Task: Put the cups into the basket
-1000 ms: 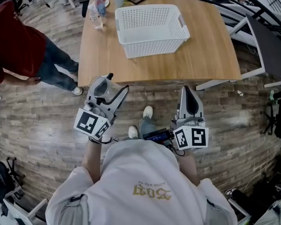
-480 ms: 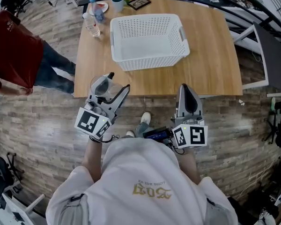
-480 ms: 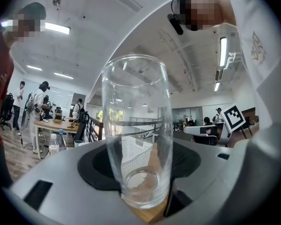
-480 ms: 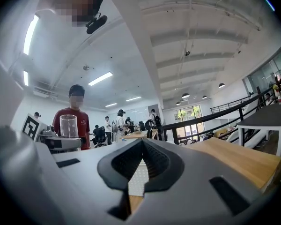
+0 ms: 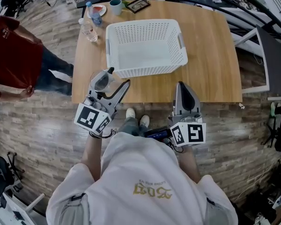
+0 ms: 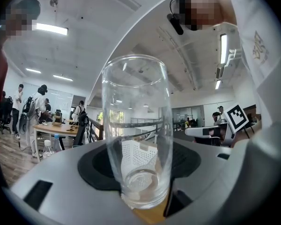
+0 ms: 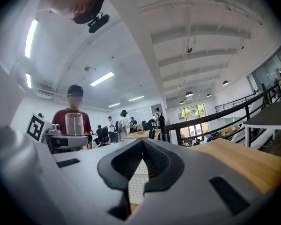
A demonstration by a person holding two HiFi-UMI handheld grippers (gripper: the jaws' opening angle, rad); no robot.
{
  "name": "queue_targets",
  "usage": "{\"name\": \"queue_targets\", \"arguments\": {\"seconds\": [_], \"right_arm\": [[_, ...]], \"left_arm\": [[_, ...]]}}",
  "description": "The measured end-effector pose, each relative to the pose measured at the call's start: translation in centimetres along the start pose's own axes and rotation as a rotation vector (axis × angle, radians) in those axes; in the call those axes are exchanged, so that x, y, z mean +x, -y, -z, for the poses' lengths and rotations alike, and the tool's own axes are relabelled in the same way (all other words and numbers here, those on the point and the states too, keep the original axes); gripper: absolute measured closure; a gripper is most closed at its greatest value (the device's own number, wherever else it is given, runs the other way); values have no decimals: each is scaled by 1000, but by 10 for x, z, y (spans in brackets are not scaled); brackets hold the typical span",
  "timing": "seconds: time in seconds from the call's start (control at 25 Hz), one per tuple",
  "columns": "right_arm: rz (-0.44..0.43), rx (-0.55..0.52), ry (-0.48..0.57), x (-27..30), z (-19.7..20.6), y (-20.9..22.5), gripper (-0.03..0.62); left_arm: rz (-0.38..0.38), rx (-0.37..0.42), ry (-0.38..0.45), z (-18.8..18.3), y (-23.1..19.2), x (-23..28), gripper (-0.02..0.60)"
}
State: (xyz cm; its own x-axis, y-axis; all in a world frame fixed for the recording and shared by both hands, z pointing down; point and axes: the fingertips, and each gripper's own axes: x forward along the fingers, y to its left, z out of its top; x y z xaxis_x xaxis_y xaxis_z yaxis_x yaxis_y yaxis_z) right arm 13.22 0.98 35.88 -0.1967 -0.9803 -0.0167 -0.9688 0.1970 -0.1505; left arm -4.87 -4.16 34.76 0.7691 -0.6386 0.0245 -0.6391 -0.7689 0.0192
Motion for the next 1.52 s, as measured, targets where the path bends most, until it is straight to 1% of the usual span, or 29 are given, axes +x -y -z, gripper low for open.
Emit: {"name": "queue_targets", "arguments": {"seconds": [0.16, 0.36, 0.68, 0.88, 1.08, 1.32, 1.4, 1.52], "right_arm": [[13, -4, -1, 15, -3, 11, 585], [26, -13, 14, 39, -14, 19, 585], [-6, -40, 10, 98, -28, 19, 585], [-9, -62, -11, 125, -24, 26, 585], [-12, -77, -56, 154, -11, 27, 585], [-78, -131, -99, 174, -13, 25, 585], [-124, -140, -106, 180, -20, 23, 583], [-229, -138, -125, 187, -24, 11, 583]], "left_arm": [[11, 1, 3, -1, -11, 19, 311], [46, 8, 14, -9, -26, 46, 311], [114, -1, 15, -6, -56, 103, 311], [131, -17, 10, 0, -66, 129, 311], [163, -9, -8, 5, -76, 142, 311], [201, -5, -44, 15, -71, 159, 311], [209, -5, -45, 14, -67, 167, 311], [211, 10, -62, 23, -63, 179, 311]]}}
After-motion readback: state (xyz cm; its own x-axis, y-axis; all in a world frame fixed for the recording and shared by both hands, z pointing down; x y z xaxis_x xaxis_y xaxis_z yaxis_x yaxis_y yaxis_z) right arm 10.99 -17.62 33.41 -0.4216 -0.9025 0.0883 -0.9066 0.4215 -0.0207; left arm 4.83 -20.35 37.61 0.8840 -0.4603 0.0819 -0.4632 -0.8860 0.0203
